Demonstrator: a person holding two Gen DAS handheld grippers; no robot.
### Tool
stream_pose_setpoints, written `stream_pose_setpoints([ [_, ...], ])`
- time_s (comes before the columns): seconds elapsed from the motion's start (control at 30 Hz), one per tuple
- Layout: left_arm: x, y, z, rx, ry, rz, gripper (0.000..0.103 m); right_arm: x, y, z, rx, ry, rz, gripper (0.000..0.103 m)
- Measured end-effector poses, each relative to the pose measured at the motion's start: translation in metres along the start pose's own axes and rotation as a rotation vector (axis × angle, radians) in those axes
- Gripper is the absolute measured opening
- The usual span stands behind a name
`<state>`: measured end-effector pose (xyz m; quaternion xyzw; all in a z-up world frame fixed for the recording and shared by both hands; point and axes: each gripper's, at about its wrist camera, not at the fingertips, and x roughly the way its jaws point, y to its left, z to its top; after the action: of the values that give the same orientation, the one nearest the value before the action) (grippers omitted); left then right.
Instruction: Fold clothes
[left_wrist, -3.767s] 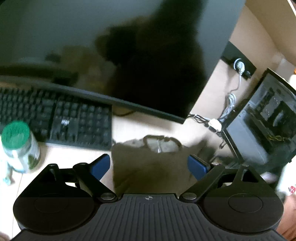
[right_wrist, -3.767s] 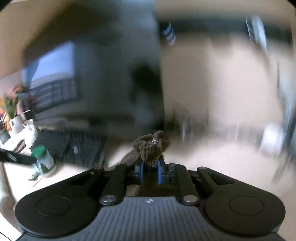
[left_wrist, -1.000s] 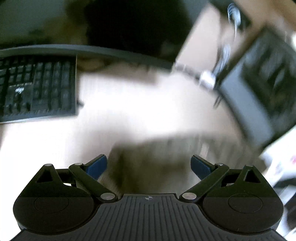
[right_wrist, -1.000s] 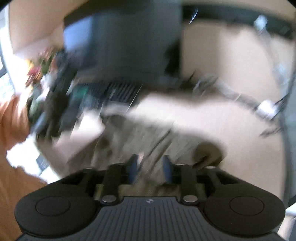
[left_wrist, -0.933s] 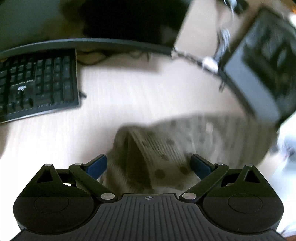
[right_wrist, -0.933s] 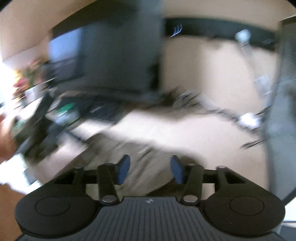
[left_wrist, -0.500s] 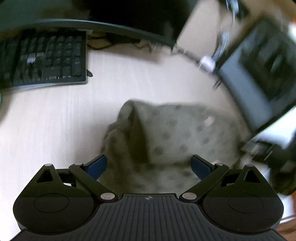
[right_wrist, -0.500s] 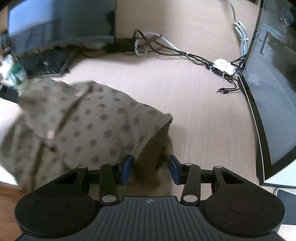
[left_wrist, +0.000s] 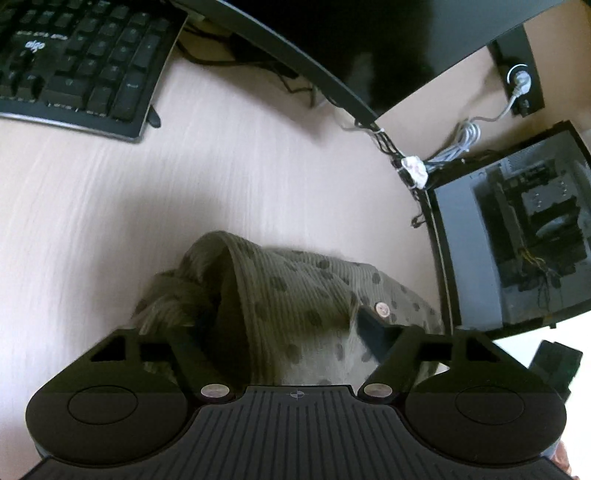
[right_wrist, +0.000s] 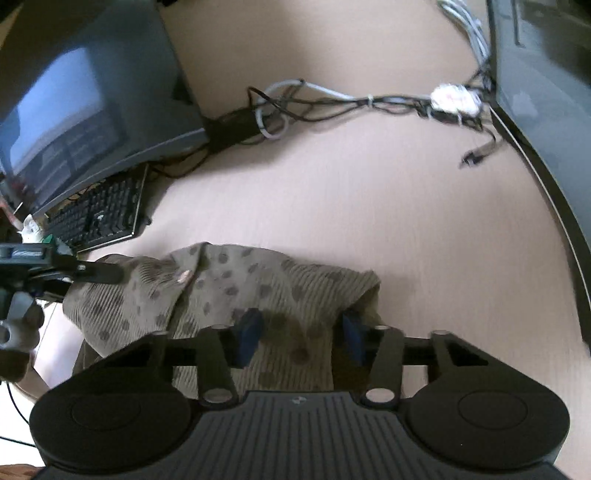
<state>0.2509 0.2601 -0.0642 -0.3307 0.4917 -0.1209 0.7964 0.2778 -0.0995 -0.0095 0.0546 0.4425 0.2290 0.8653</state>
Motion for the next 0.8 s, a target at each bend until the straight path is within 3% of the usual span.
stream_pose_setpoints([
  [0.07,0.007,0.001,0.006,0.003,0.003,0.005,0.046,0.006,-0.002,0.018,0.007,-0.031,-0.003,0.018],
  [0.1,0.009,-0.002,0.012,0.010,-0.005,0.010,0.043,0.009,-0.002,0.028,0.011,-0.046,-0.005,0.014],
  [0.17,0.013,-0.009,0.027,0.027,-0.024,0.019,0.033,0.014,-0.004,0.046,0.019,-0.077,-0.008,0.011],
  [0.27,-0.003,-0.036,0.052,0.074,-0.099,-0.014,0.030,-0.004,0.005,0.082,-0.027,-0.181,0.023,0.009],
  [0.4,-0.045,-0.072,0.053,0.231,-0.236,-0.053,0.030,-0.039,0.012,0.086,-0.156,-0.280,-0.008,0.009],
  [0.5,-0.049,-0.071,0.039,0.262,-0.245,-0.028,0.032,-0.027,0.000,0.069,-0.137,-0.222,-0.020,0.009],
  [0.7,-0.015,-0.024,0.004,0.163,-0.098,0.088,0.030,0.005,-0.019,0.018,-0.072,-0.062,-0.058,0.010],
  [0.8,-0.020,-0.009,-0.012,0.135,-0.077,0.071,0.042,-0.004,-0.020,0.008,-0.065,-0.057,-0.063,0.013],
])
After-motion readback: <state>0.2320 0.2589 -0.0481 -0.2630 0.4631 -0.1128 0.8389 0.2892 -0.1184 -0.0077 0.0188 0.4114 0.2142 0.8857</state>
